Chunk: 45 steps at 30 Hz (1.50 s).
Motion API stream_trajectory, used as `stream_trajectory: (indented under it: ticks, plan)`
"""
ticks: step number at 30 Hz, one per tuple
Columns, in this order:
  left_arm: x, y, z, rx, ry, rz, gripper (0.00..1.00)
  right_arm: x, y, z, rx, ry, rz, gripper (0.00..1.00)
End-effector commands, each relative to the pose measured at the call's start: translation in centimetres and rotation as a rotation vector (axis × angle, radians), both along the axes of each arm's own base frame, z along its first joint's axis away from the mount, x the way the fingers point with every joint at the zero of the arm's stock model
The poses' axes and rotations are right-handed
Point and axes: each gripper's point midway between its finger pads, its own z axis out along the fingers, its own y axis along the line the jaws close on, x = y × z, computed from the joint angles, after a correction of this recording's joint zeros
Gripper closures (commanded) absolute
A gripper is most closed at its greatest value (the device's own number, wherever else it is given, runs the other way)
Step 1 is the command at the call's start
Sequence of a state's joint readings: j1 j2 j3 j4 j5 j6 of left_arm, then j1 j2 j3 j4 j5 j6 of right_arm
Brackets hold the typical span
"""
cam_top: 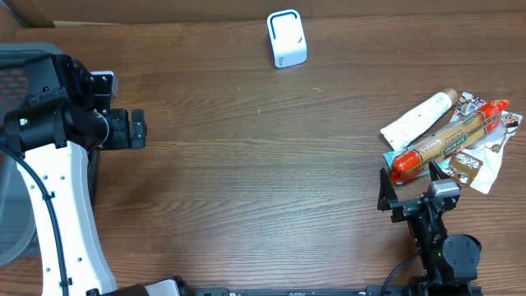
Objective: Scan the item barcode
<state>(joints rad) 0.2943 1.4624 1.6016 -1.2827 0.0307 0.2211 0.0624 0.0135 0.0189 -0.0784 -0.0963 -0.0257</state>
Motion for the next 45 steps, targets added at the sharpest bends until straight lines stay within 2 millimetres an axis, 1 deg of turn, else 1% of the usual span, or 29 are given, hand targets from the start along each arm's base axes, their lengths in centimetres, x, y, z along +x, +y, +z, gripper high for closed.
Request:
stream_trajectory:
  ticks: [1,24,26,29,31,33,36,39,40,42,45]
  plan:
    - [0.0,-0.3,0.5,0.006,-0.016,-0.031,0.01,0.0,0.1,-0.1,-0.005,-0.007,0.002,0.00]
    - [0.0,-0.3,0.5,0.005,-0.015,-0.031,0.00,0.0,0.1,-0.2,-0.005,-0.007,0.002,0.00]
    - [-0.2,-0.3,0.8,0.008,-0.027,-0.031,0.00,0.0,0.1,-0.2,-0.005,-0.007,0.002,0.00]
    - [-0.7,-1.1,2.0,0.021,-0.064,-0.048,0.00,0.0,0.1,-0.2,-0.005,-0.006,0.002,0.00]
    - [-1.4,-2.4,2.6,0.027,-0.089,-0.083,0.01,0.0,0.1,-0.2,-0.005,-0.006,0.002,0.00]
    - [-2.5,-3.9,2.7,0.029,-0.108,-0.123,0.01,0.0,0.1,-0.2,-0.005,-0.006,0.002,0.00]
    - [-5.1,-5.4,1.5,0.028,-0.109,-0.159,0.01,0.0,0.1,-0.2,-0.005,-0.006,0.002,0.00]
    - [-8.2,-4.7,-0.1,0.089,-0.093,-0.130,0.00,0.0,0.1,-0.2,-0.005,-0.007,0.002,0.00]
    - [-9.1,-4.8,-0.8,0.095,-0.128,-0.125,0.00,0.0,0.1,-0.2,-0.005,-0.006,0.002,0.00]
    - [-8.8,-5.6,-0.9,0.081,-0.236,-0.146,0.00,0.0,0.1,-0.2,-0.005,-0.006,0.002,0.00]
    - [-7.3,-7.0,-0.2,0.064,-0.470,-0.200,0.00,0.0,0.1,-0.2,-0.005,-0.006,0.002,0.00]
